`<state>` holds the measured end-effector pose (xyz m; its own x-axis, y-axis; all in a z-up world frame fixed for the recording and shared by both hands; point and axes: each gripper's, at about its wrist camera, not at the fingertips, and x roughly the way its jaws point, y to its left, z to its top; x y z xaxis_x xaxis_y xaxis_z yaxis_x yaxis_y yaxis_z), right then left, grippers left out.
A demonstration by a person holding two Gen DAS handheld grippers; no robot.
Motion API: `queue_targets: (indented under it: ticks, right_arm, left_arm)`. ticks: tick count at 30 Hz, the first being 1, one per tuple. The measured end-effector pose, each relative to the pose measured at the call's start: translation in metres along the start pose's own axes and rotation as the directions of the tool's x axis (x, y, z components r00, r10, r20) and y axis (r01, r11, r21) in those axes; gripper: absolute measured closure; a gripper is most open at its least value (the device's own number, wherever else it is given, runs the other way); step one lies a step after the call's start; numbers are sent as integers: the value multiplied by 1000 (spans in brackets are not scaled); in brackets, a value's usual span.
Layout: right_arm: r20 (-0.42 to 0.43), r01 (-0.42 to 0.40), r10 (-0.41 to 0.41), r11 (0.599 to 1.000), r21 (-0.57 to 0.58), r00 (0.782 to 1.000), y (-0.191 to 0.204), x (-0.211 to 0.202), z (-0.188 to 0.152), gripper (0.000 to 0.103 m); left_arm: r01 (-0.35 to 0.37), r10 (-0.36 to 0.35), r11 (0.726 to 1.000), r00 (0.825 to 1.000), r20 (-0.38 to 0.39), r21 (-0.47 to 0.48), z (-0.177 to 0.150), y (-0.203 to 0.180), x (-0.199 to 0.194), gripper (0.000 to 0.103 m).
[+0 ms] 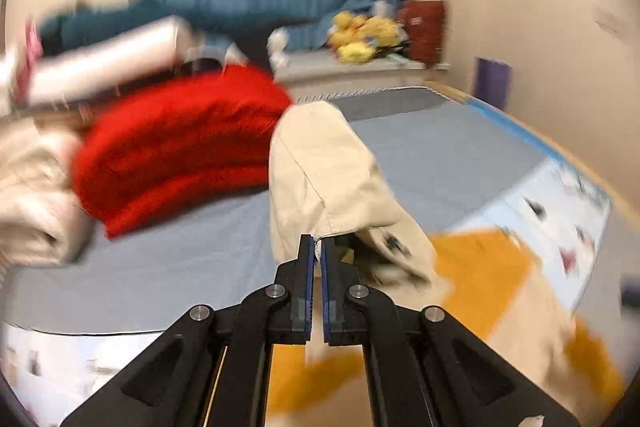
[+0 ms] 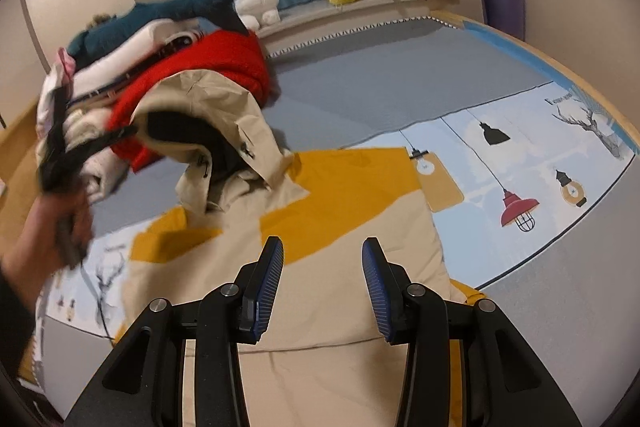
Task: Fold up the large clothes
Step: 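Lift the hood with the left tool and fold it over the jacket body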
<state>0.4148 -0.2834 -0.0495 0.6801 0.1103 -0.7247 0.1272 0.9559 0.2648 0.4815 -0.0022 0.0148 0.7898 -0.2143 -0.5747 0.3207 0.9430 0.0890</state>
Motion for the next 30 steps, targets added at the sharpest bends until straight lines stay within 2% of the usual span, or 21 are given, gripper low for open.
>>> queue_targets:
  ticks: [1,4,7,8,10,12,13,14,16,18,20,21,22,23,25,27,30]
  right_arm:
    - [4,-17,17,1000,8,1000,-1,-3,0,60]
    - [13,-46,46,998,44,999,-6,-8,0,60]
    - [10,-101,100,992,75,995,-8,-9,-1,60]
    - [8,-116,116,990,77,993,-8,-8,-2,60]
    - [8,-156,156,983,95,988,-8,-7,-3,60]
    - [-3,-202,203,973,115,979,-6,-3,-4,60]
    - [-7,-216,218,969,117,976,-5,0,-5,60]
    - [-10,-233,236,965,119,972,-4,2,-6,60]
    - [-30,-257,262,958,126,964,0,10,-10,58]
    - [-68,-269,280,953,141,957,2,23,-15,58]
    - [-116,-261,282,951,166,952,5,43,-23,58]
    - [-137,-263,290,947,185,947,6,52,-26,58]
    - [-168,-262,298,942,209,940,6,64,-32,58]
    - [-204,-250,297,941,230,933,7,75,-39,58]
    - [-260,-233,301,937,261,918,6,94,-51,58]
    - [-302,-221,313,927,303,900,4,111,-62,58]
    - [-343,-212,338,910,355,876,-1,130,-77,58]
  left_arm:
    - [3,-3,1000,1000,3,20,-24,-20,-34,101]
    - [-4,4,1000,1000,-28,-5,-89,-55,-87,101]
    - [-29,14,994,989,-146,-103,-144,-70,-100,101]
    - [-26,-5,989,978,-209,-145,-162,-73,-100,101]
    - [-16,-35,985,958,-284,-174,-184,-77,-96,100]
    - [2,-53,989,940,-336,-151,-190,-91,-99,98]
    - [-6,-40,992,936,-351,-128,-186,-89,-98,92]
    - [-5,-39,992,937,-347,-125,-182,-85,-100,89]
    - [2,-56,985,951,-303,-175,-170,-68,-104,66]
    - [0,-72,965,962,-264,-261,-170,-43,-98,60]
    - [0,-116,915,958,-263,-404,-171,-14,-80,60]
    - [25,-179,851,953,-244,-525,-179,1,-69,60]
    - [40,-217,809,948,-234,-587,-182,8,-62,60]
    - [59,-269,750,937,-223,-659,-189,16,-50,60]
    - [70,-324,696,919,-224,-715,-200,18,-32,60]
    - [59,-361,662,898,-249,-747,-211,16,-17,60]
    - [46,-415,580,876,-247,-813,-227,15,-1,60]
